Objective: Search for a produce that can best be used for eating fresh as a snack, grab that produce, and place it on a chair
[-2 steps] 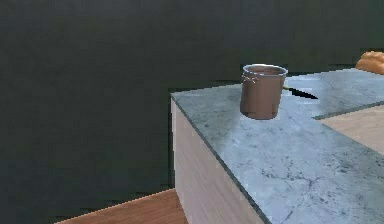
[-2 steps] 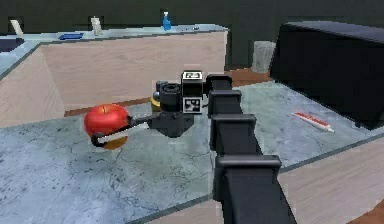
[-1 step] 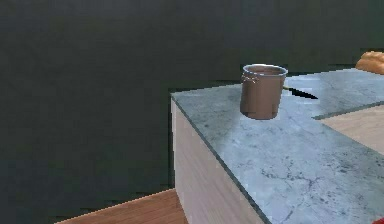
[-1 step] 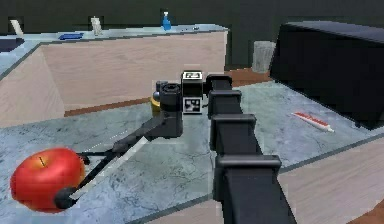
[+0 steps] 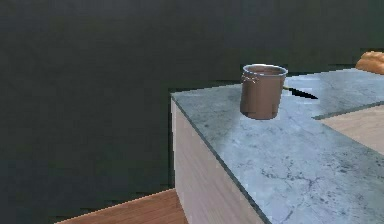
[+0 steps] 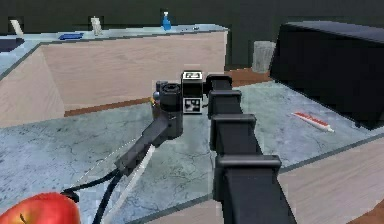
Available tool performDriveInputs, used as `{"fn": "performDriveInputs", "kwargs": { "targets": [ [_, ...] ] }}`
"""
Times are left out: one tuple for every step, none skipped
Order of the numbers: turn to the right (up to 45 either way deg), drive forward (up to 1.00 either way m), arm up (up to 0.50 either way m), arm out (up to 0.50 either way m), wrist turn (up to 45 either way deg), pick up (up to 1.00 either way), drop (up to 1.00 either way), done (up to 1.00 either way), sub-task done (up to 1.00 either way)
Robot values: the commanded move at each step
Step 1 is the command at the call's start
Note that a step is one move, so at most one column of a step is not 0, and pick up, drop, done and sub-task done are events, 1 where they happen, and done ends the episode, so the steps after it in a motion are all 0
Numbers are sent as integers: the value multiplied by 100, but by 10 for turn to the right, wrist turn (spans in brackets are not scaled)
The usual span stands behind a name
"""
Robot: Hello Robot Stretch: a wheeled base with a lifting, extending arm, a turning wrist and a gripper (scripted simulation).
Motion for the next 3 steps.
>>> {"fn": "performDriveInputs", "kwargs": {
  "targets": [
    [0, 0, 0, -20, 0, 0, 0, 0, 0],
    [-450, 0, 0, 0, 0, 0, 0, 0, 0],
    [-450, 0, 0, 0, 0, 0, 0, 0, 0]
  ]
}}
